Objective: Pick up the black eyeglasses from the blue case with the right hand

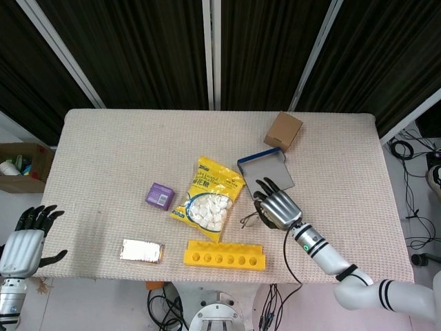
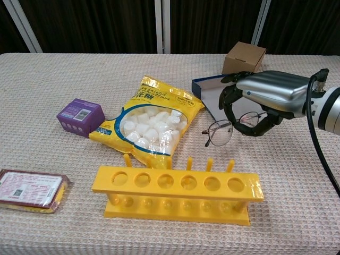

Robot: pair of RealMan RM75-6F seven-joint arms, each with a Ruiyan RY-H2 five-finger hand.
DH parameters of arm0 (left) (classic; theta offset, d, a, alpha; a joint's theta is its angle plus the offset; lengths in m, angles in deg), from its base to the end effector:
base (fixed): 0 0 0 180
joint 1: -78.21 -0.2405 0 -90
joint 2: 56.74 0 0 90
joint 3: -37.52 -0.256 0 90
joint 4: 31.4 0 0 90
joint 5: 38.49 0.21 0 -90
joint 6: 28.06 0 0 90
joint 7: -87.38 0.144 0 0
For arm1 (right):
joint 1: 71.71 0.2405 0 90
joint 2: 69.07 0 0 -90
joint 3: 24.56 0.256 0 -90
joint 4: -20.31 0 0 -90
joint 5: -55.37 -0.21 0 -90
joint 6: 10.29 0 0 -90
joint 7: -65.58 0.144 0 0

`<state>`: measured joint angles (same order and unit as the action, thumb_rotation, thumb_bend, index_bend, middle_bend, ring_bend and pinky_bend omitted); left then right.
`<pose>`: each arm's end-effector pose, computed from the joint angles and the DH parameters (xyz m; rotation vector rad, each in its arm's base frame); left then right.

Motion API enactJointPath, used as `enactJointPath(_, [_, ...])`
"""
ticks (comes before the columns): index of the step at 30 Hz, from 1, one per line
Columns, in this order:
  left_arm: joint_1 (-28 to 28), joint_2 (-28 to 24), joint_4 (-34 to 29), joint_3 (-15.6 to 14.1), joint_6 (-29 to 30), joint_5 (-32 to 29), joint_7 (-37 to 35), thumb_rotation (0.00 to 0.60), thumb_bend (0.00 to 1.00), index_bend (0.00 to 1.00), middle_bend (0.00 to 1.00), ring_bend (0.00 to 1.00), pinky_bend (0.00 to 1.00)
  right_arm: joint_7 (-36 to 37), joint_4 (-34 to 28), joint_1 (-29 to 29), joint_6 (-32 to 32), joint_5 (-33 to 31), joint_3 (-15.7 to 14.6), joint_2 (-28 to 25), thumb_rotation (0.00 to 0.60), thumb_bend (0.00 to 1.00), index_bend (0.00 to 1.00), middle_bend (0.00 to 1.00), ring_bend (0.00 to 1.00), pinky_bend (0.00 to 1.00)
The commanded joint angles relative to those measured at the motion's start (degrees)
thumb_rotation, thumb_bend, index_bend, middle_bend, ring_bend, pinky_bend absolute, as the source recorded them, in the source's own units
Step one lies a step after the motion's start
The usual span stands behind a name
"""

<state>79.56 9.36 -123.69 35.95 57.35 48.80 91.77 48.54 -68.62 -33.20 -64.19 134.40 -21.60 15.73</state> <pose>-0.3202 0.1448 0.1372 -1.4272 -0.9514 -0.7944 -0.1610 -0.2933 -0.0207 2.1177 -0.8217 0.8962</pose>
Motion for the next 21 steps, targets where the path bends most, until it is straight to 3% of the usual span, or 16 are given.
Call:
enactJointPath(1, [-0.09, 0.08, 0.06, -0.11, 0.01, 0.08, -0.05, 0.6, 0.03, 0.2, 0.12, 0.08, 0.1, -0.63, -2.33, 0.65, 2.49, -2.56, 0.01, 0.16, 0.6, 0.5, 0.7, 0.3, 0.0, 0.0])
enactJointPath(6, [-0.22, 0.17, 0.19, -0.12, 0.03, 0.0, -0.21, 0.6, 0.03, 0.2, 0.12, 0.08, 0.1, -4.81, -3.04, 1.8, 4.06, -5.09, 0.05, 1.92, 0.6, 0.49, 0.64, 0.27, 0.0, 0.0])
enactJointPath(11, [-0.28, 0.16, 0.37, -0.13, 0.06, 0.08, -0.44, 0.6, 0.03, 0.2, 0.12, 0.08, 0.1, -10.84, -2.83, 1.97, 2.53, -5.83, -0.73, 4.3, 0.6, 0.4, 0.32, 0.18, 0.0, 0.0])
enactJointPath(14, [-0.31, 0.22, 0.6, -0.11, 0.05, 0.06, -0.75, 0.6, 0.03, 0.2, 0.12, 0.08, 0.1, -13.05, -2.94, 1.42, 1.17, -6.1, -1.27, 4.82, 0.6, 0.37, 0.19, 0.14, 0.0, 0.0])
enactJointPath(17, [-0.31, 0.35, 0.86, -0.09, 0.07, 0.13, -1.08, 0.6, 0.03, 0.2, 0.12, 0.08, 0.1, -13.71, -4.25, 0.65, -0.44, -6.54, -1.18, 3.82, 0.6, 0.36, 0.15, 0.14, 0.0, 0.0])
enactJointPath(21, [-0.28, 0.48, 1.28, 0.03, 0.38, 0.51, -1.52, 0.6, 0.03, 0.2, 0.12, 0.08, 0.1, -15.33, -4.88, -2.2, -8.51, -2.94, -0.87, 1.53, 0.6, 0.36, 0.14, 0.13, 0.0, 0.0])
